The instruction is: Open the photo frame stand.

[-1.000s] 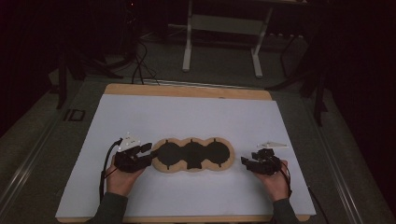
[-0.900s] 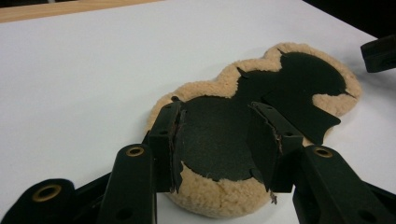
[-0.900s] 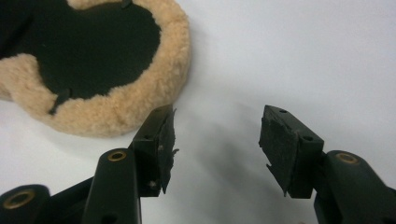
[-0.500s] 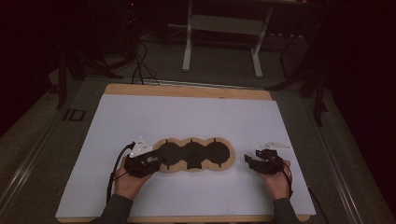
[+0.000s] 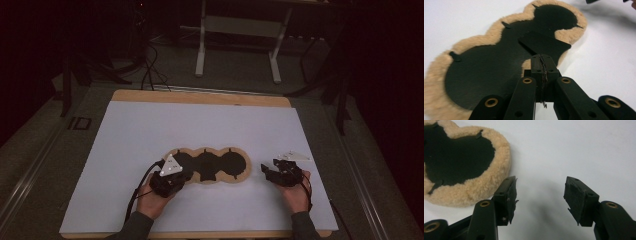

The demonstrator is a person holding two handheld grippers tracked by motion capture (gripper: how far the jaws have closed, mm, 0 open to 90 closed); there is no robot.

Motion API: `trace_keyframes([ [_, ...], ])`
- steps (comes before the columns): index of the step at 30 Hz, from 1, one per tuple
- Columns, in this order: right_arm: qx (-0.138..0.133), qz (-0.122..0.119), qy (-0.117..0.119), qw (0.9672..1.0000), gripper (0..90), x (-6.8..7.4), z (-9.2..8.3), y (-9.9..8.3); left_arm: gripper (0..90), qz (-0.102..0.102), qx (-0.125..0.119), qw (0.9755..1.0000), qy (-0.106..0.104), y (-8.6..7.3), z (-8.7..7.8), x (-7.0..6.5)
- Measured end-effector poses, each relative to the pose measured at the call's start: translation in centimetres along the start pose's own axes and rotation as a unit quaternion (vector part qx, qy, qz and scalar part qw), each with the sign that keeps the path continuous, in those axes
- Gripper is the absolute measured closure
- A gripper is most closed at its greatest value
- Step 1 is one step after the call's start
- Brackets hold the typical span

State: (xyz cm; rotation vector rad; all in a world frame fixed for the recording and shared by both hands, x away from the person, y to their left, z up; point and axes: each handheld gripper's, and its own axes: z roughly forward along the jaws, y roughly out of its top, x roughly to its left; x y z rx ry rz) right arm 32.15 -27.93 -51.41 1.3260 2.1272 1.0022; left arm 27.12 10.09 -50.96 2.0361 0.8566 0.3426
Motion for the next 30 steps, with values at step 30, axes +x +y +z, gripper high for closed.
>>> trace_keyframes([
  [30,-0.013,-0.001,-0.003,0.9999,42.8,0.1,-0.2,0.1,89.1,0.043,0.054,0.9976,-0.005,-1.0,3.4,-2.1],
])
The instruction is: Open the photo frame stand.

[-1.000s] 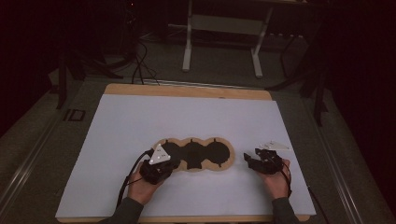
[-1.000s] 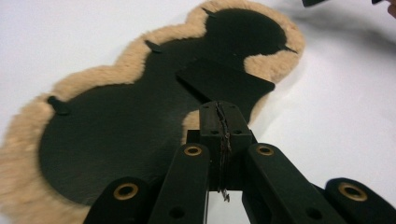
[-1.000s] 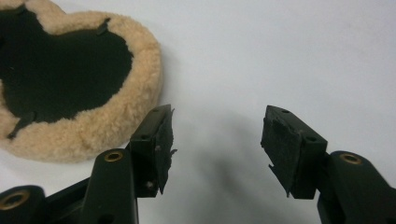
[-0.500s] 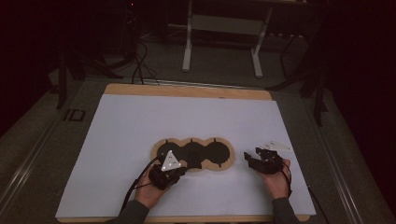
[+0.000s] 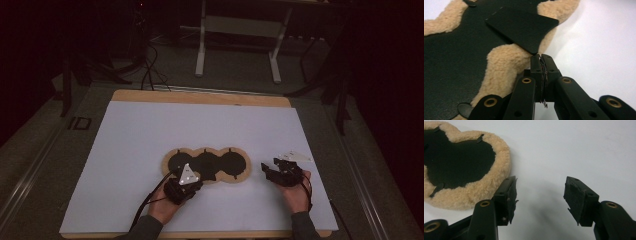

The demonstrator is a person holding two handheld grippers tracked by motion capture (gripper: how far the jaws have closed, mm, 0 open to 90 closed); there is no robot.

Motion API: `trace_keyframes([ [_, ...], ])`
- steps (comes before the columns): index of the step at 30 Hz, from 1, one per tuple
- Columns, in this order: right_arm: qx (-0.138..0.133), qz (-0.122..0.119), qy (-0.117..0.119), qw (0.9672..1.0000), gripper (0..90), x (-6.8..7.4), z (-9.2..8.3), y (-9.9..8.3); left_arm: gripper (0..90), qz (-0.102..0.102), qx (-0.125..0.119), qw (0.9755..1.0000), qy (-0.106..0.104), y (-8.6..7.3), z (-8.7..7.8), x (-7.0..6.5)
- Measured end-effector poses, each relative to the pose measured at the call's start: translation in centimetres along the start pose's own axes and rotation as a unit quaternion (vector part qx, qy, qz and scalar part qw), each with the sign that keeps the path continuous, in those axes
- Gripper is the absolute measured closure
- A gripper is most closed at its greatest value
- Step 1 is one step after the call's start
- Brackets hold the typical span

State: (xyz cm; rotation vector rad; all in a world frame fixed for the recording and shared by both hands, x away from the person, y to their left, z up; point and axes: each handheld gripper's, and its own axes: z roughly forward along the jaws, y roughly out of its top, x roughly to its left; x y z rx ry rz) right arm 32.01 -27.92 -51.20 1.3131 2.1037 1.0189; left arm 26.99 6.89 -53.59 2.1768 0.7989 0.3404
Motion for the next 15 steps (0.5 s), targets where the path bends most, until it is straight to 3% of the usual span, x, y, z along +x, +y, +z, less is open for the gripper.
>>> trace_keyframes([
  [15,0.001,-0.001,0.0,1.0,42.8,-0.07,0.01,-0.03,89.1,-0.018,-0.035,0.9992,-0.001,0.44,-0.67,0.38],
])
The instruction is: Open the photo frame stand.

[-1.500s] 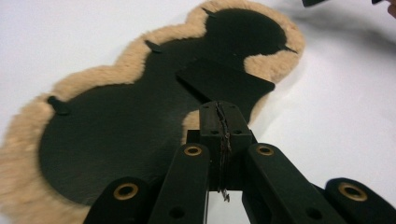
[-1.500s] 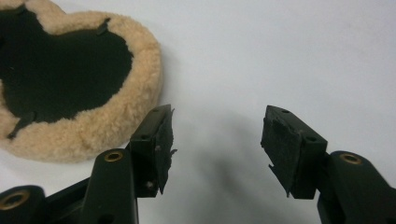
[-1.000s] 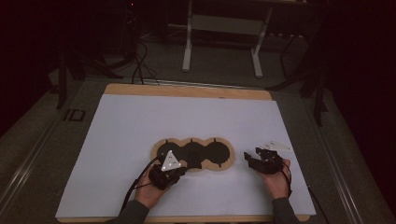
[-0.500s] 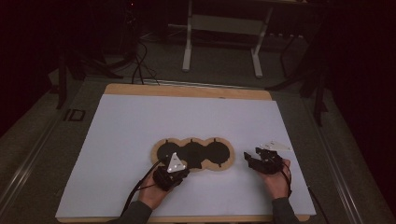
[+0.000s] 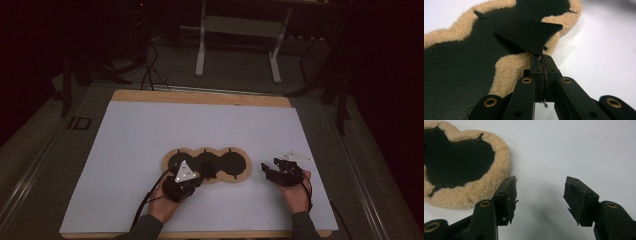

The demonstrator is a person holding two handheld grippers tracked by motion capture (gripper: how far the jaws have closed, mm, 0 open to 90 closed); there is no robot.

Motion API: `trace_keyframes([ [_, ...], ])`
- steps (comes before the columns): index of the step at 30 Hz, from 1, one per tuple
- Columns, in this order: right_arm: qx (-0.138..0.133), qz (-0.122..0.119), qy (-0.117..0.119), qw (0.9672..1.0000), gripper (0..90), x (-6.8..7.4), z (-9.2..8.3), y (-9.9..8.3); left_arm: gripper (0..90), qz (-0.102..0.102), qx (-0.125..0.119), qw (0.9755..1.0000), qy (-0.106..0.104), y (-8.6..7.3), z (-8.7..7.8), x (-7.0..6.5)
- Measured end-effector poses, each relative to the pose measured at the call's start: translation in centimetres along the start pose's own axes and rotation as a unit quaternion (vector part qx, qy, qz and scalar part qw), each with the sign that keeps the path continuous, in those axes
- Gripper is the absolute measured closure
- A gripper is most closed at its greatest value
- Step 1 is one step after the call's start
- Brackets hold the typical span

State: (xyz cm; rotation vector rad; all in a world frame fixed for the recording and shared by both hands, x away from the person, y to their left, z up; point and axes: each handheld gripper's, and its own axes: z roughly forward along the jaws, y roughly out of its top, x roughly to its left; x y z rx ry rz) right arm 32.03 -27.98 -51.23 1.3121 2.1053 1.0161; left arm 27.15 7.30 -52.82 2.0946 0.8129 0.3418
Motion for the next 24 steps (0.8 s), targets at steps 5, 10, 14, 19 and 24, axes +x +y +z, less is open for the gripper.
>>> trace_keyframes([
  [5,0.0,0.002,-0.001,1.0,43.0,0.0,0.0,0.0,89.2,-0.015,-0.019,0.9997,0.0,0.8,0.0,0.4],
  [10,0.001,0.002,-0.001,1.0,43.0,0.0,0.0,0.0,89.3,-0.022,-0.028,0.9993,0.007,1.6,-0.2,0.7],
  [14,0.001,0.001,-0.001,1.0,42.9,0.0,0.0,-0.1,85.5,-0.017,-0.022,0.9996,-0.004,1.4,-0.1,0.5],
  [19,-0.001,0.003,-0.001,1.0,42.9,0.0,0.0,0.0,80.5,-0.005,-0.018,0.9997,-0.017,1.4,-0.2,0.0],
  [24,-0.002,0.003,0.0,1.0,42.6,0.0,0.1,0.0,74.3,0.004,-0.016,0.9995,-0.026,1.4,-0.6,-0.5],
])
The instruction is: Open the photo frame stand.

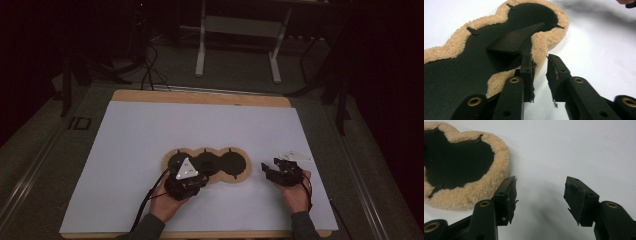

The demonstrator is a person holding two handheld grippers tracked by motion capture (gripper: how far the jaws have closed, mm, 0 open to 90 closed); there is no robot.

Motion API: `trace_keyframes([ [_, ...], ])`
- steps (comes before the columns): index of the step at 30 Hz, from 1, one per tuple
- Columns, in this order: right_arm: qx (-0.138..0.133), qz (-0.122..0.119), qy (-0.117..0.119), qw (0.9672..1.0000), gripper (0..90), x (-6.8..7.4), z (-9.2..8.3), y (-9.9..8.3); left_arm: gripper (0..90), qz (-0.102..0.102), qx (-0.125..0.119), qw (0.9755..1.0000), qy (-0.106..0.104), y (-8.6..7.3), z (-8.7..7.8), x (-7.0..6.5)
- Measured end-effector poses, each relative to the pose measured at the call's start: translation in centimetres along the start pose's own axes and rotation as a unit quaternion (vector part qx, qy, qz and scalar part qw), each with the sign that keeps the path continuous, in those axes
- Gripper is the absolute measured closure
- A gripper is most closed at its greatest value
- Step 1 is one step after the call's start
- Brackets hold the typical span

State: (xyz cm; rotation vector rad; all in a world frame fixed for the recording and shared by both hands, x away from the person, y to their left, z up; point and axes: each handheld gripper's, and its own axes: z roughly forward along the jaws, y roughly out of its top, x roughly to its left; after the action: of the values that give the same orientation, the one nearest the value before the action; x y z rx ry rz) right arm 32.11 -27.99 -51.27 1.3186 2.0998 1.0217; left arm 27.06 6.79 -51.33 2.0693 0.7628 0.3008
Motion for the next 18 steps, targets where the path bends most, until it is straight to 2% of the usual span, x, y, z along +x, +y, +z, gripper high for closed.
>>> trace_keyframes([
  [5,0.001,-0.002,0.0,1.0,42.2,0.1,0.0,0.0,66.5,-0.002,-0.013,0.9999,0.002,0.3,-0.7,-0.2],
  [8,0.001,0.0,0.001,1.0,42.0,0.0,0.0,0.0,61.8,0.003,-0.018,0.9998,0.008,0.5,-1.0,-0.4],
  [12,0.0,0.001,-0.001,1.0,41.9,0.0,0.1,0.0,57.6,0.02,-0.027,0.9993,0.013,1.2,-1.8,-0.8],
  [14,0.001,0.0,-0.001,1.0,41.9,0.0,0.1,0.0,52.8,0.027,-0.029,0.9988,0.027,1.5,-2.0,-0.8],
  [16,0.001,-0.001,0.0,1.0,41.8,0.1,0.1,0.0,43.8,0.03,-0.028,0.9982,0.045,1.9,-2.0,-0.6],
  [18,0.003,-0.002,0.001,1.0,41.7,0.1,0.2,0.0,39.1,0.03,-0.027,0.998,0.049,2.2,-1.9,-0.3],
])
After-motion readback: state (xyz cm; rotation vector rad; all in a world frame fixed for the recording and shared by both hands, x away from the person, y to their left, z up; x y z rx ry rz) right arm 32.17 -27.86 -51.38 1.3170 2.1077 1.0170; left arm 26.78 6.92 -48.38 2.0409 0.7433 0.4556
